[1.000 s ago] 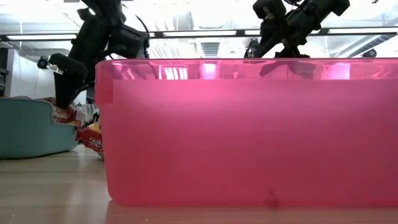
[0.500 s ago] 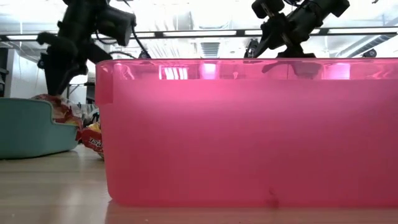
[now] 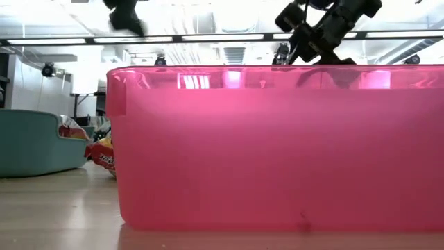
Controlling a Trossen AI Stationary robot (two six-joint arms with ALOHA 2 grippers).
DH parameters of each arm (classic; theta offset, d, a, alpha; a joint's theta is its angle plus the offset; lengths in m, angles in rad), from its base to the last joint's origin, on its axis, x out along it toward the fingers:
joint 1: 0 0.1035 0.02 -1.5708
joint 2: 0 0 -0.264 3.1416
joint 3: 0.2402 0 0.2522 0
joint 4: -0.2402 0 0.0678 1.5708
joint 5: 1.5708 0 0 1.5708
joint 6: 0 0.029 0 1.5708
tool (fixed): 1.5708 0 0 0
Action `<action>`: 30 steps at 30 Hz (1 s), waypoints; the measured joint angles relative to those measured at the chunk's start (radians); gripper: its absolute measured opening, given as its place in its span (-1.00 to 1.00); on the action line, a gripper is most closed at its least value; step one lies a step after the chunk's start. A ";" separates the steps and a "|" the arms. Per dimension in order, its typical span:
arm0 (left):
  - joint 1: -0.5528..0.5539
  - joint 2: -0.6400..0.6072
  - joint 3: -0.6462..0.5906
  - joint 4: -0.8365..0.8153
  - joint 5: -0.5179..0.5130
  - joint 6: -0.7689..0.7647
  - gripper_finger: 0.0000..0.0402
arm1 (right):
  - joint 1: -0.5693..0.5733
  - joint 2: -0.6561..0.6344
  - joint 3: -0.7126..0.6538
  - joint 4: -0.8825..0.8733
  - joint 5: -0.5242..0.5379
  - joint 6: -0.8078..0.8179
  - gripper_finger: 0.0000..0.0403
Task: Sort Maruchan noodles
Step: Put the center orange noodle pack into the transparent bin
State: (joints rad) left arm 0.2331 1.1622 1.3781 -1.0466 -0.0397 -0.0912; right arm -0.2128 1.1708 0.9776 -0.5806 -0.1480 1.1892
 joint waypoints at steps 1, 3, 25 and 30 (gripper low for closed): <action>-0.001 -0.013 0.012 0.069 0.003 0.017 -0.29 | -0.005 0.018 0.014 -0.034 0.003 -0.012 -0.26; -0.005 -0.041 0.020 0.198 0.020 0.044 -0.29 | -0.009 0.065 0.045 -0.103 0.021 -0.044 -0.26; -0.010 -0.114 -0.017 0.417 0.032 -0.026 -0.29 | -0.013 0.610 0.451 -0.425 0.280 -0.376 -0.26; -0.010 -0.109 -0.017 0.417 0.032 -0.026 -0.29 | -0.015 0.649 0.450 -0.425 0.283 -0.383 -0.26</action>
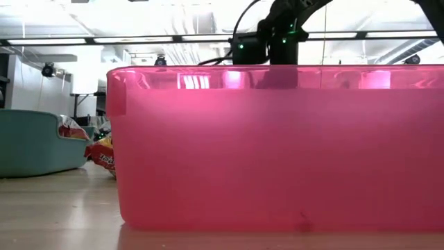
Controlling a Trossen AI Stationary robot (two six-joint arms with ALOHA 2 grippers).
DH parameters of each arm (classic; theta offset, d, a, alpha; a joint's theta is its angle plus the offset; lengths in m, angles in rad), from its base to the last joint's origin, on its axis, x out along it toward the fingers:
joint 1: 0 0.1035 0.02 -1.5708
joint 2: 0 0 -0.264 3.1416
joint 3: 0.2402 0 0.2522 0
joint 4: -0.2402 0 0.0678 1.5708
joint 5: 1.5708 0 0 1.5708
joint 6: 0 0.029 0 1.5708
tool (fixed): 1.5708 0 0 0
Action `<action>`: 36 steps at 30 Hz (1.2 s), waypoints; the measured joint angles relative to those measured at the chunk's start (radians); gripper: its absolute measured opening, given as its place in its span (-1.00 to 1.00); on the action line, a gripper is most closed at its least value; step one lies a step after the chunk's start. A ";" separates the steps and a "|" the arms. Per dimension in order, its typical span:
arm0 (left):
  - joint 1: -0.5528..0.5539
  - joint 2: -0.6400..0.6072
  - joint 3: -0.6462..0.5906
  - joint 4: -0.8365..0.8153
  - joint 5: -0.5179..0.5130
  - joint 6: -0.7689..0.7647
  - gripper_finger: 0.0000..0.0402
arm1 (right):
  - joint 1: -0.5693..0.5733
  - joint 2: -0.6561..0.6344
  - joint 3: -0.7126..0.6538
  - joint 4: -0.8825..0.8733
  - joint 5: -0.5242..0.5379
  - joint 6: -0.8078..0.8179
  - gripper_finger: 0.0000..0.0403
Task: Sort Maruchan noodles
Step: Put the center orange noodle pack into the transparent bin, then put the right orange noodle pack into the transparent bin
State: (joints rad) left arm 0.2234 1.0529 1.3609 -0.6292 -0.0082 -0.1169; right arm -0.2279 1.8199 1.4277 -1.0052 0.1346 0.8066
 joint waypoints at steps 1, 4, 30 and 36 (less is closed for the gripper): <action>0.000 0.000 0.000 0.000 0.000 0.000 -0.29 | 0.000 0.008 -0.002 0.000 0.006 -0.008 -0.26; 0.000 0.002 0.000 0.000 0.000 0.001 -0.29 | 0.000 0.033 -0.004 0.007 0.024 -0.036 -0.27; 0.000 0.006 0.000 0.001 -0.010 -0.005 -0.65 | 0.050 -0.199 -0.006 0.045 -0.033 -0.101 -0.96; 0.000 0.011 0.000 0.000 -0.010 -0.005 -0.72 | 0.051 -0.392 -0.030 0.133 -0.056 -0.051 -0.96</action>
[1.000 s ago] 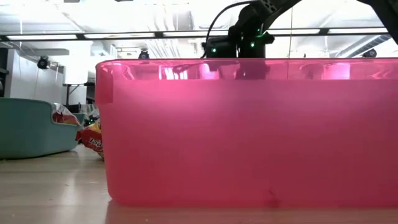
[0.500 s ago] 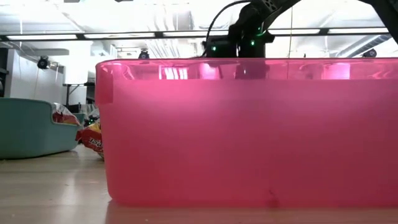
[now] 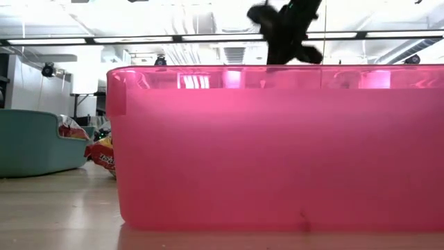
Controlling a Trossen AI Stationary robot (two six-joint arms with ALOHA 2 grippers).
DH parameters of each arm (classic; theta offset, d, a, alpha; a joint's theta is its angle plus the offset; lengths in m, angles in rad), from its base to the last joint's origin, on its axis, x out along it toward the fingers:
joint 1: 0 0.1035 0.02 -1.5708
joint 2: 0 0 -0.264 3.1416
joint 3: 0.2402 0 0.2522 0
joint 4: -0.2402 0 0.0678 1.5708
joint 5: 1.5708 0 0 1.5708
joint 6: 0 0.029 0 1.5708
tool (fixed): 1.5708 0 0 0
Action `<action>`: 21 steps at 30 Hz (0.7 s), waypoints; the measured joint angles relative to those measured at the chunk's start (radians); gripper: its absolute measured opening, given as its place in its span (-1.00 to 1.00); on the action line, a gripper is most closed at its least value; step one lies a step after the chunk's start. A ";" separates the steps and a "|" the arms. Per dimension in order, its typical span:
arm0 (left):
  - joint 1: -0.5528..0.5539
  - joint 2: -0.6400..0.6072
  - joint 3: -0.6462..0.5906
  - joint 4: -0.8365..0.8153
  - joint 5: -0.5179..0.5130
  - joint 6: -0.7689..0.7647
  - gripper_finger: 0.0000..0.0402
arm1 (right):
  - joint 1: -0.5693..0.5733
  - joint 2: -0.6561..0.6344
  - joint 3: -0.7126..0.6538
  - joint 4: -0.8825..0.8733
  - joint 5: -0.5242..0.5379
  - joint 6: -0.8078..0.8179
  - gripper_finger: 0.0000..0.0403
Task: Sort Maruchan noodles
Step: Put the right orange noodle pack into the transparent bin
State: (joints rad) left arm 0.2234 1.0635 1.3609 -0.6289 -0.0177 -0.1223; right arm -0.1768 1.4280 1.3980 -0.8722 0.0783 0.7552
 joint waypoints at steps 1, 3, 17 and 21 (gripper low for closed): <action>0.000 0.003 0.000 0.000 0.000 0.000 -0.73 | 0.000 -0.030 -0.007 0.004 0.003 0.011 -0.96; 0.000 0.014 0.000 0.000 0.000 0.000 -0.75 | 0.000 -0.096 -0.022 0.038 0.026 0.032 -0.96; -0.007 0.078 0.000 0.036 0.003 -0.050 -0.79 | -0.197 -0.234 -0.084 0.011 -0.032 0.118 -0.95; -0.027 0.138 0.000 0.037 0.017 -0.052 -0.79 | -0.197 -0.243 -0.094 -0.213 -0.079 0.152 -0.83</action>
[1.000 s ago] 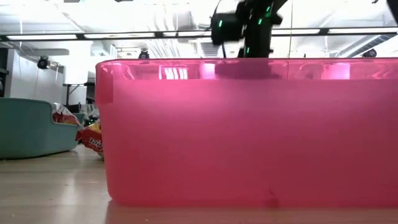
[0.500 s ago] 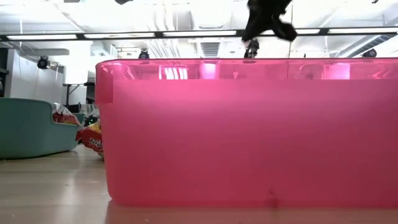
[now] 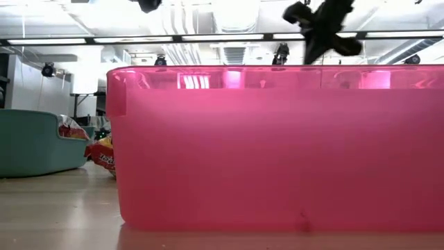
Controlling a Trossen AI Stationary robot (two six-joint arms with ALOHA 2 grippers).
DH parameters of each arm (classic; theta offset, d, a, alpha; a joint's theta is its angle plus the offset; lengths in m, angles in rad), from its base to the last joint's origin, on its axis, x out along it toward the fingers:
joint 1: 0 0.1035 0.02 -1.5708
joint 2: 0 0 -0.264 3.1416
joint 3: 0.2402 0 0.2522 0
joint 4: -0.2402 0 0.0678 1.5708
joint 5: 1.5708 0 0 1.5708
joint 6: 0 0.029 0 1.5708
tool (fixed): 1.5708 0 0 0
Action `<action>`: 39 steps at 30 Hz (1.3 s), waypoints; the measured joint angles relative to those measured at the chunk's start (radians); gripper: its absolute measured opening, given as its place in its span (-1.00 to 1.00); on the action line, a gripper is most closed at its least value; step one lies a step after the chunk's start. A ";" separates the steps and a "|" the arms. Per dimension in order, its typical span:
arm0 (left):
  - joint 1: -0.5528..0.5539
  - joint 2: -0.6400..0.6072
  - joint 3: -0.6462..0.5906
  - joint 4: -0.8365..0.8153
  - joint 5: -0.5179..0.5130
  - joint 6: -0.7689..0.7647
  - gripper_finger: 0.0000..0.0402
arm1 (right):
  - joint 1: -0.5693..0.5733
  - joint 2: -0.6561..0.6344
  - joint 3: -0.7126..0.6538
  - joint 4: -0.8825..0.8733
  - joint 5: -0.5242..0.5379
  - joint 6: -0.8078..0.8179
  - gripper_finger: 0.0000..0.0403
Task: Sort Maruchan noodles
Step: Put the right orange noodle pack into the transparent bin
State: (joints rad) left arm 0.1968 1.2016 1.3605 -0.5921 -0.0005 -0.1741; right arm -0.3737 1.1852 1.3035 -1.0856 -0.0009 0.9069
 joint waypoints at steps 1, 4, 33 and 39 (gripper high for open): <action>-0.006 0.022 0.000 0.004 0.001 0.003 -0.79 | 0.007 -0.004 -0.004 -0.052 -0.004 0.003 -0.78; -0.020 0.098 0.000 0.021 0.002 0.007 -0.79 | 0.010 -0.015 -0.021 -0.176 -0.003 0.017 -0.61; -0.040 0.227 0.000 0.196 0.011 -0.041 -0.79 | -0.002 0.027 -0.546 0.047 0.132 0.088 0.09; -0.040 0.227 0.000 0.197 0.011 -0.054 -0.79 | -0.002 0.026 -0.539 0.051 0.128 0.054 -0.75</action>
State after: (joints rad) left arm 0.1566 1.4288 1.3605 -0.3954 0.0101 -0.2279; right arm -0.3756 1.2115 0.7650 -1.0342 0.1275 0.9612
